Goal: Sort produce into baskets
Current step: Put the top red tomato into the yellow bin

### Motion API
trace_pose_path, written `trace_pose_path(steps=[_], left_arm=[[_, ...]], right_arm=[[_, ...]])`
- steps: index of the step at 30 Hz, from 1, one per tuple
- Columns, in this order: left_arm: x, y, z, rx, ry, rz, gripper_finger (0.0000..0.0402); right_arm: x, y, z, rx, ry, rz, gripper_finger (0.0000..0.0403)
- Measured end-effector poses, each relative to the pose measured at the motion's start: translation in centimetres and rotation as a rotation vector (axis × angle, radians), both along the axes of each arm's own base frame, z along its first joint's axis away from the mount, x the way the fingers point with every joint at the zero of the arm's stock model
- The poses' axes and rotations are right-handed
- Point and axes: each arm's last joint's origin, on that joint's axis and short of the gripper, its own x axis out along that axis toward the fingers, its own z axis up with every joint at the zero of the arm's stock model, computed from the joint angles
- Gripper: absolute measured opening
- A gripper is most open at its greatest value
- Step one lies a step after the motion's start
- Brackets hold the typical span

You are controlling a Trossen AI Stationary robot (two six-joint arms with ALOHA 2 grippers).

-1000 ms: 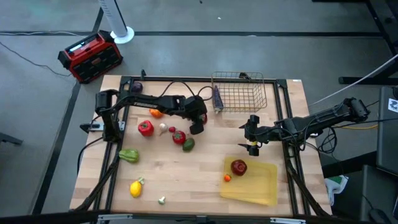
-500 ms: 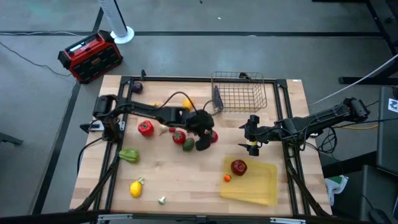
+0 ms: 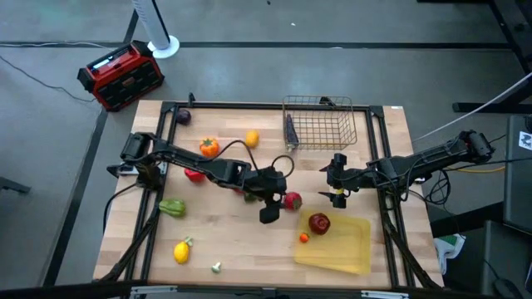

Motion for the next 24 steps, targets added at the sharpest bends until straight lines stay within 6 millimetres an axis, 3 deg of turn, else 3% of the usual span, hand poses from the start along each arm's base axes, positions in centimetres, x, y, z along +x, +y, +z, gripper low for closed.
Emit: trace_pose_path(steps=[16, 24], left_arm=[[0.0, 0.0, 0.0, 0.123, -0.012, -0.036, 0.0224], [0.4, 0.1, -1.2, 0.132, 0.011, -0.005, 0.0224]], right_arm=[[0.0, 0.0, 0.0, 0.021, -0.004, -0.02, 0.0376], [0.0, 0.0, 0.0, 0.021, -0.002, -0.017, 0.0376]])
